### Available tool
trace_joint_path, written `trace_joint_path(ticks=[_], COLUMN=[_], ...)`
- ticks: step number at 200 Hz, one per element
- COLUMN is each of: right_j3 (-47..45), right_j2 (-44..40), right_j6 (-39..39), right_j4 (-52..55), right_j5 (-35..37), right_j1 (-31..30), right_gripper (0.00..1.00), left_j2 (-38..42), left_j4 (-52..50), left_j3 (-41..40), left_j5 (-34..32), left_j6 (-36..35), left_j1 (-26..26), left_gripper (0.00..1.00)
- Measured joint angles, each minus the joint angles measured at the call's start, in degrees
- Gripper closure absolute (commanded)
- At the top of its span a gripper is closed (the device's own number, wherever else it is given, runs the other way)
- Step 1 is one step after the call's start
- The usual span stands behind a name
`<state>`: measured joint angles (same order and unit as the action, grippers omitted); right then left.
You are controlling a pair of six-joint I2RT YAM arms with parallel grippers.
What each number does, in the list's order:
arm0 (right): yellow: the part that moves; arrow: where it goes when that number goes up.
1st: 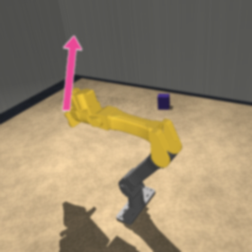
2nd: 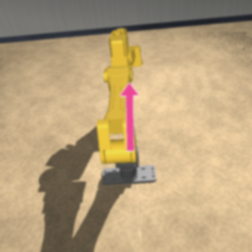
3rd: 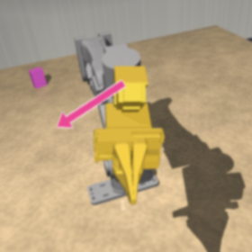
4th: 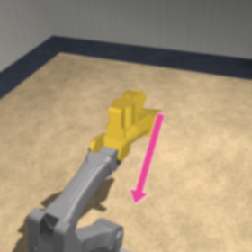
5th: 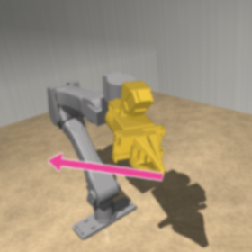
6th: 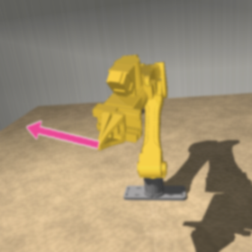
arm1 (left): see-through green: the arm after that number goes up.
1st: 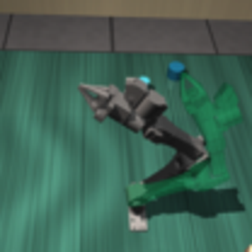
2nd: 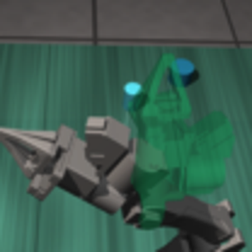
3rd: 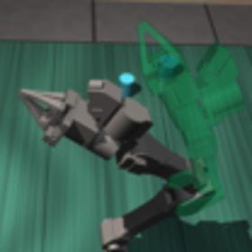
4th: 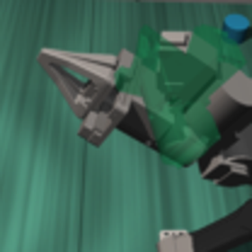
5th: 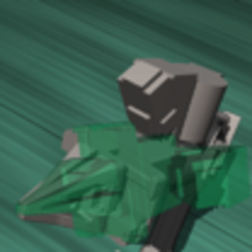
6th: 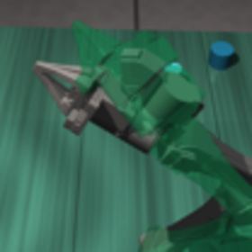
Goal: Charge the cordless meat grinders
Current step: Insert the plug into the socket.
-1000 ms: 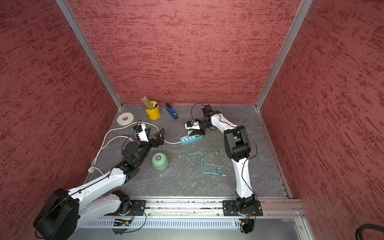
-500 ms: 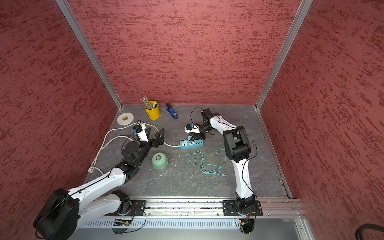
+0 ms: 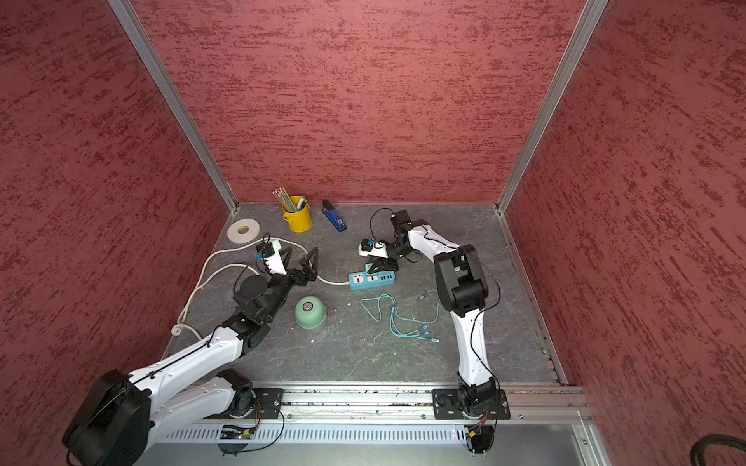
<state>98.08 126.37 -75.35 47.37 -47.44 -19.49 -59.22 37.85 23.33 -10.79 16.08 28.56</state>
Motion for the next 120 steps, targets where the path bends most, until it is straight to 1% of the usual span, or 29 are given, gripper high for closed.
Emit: trace_joint_path(ticks=[24,29,36,43,46,54,62,68,76,87,100,120], right_j3=[0.00,0.00,0.00,0.00,-0.02,-0.07,-0.55,-1.16,-2.10,-3.26,-4.50,-7.13], right_j2=[-0.37,-0.39,-0.48,-0.57,-0.59,-0.70,-0.90,-1.22,-1.97,-3.67,-6.64,-13.55], right_j6=[0.17,0.22,0.35,0.63,0.63,1.18,1.57,1.86,2.10,3.02,4.48,9.49], right_j4=[0.09,0.09,0.09,0.07,0.02,-0.07,-0.61,-1.05,-1.73,-2.75,-4.92,-10.29], right_j5=[1.44,1.64,1.88,2.05,2.12,2.56,2.95,2.95,2.60,1.60,0.17,-1.55], right_j1=[-0.31,-0.35,-0.39,-0.48,-0.52,-0.70,-0.81,-0.90,-0.94,-0.94,-0.94,-0.94], right_gripper=[1.00,0.95,0.81,0.62,0.51,0.33,0.21,0.14,0.11,0.09,0.09,0.09], left_j2=[0.09,0.09,0.09,0.11,0.13,0.26,0.55,0.83,1.22,1.73,2.23,2.84], left_j4=[0.02,0.00,0.00,0.00,-0.02,-0.17,-0.42,-0.59,-0.76,-0.92,-1.05,-1.88], left_j3=[-0.09,-0.09,-0.09,-0.09,-0.09,-0.09,-0.09,-0.09,-0.09,-0.09,-0.09,-0.09], left_j5=[0.00,0.00,0.00,-0.02,-0.02,0.00,0.00,0.00,-0.02,-0.02,-0.04,-0.04], left_j6=[0.02,0.02,0.02,0.02,0.02,0.02,0.02,0.00,-0.02,-0.04,-0.09,-0.44], left_j1=[0.00,0.00,0.00,0.00,0.00,-0.02,0.00,0.00,-0.02,-0.02,-0.02,-0.07], left_gripper=[0.00,0.00,0.00,0.00,0.00,0.00,0.00,0.00,0.00,0.00,0.00,0.00])
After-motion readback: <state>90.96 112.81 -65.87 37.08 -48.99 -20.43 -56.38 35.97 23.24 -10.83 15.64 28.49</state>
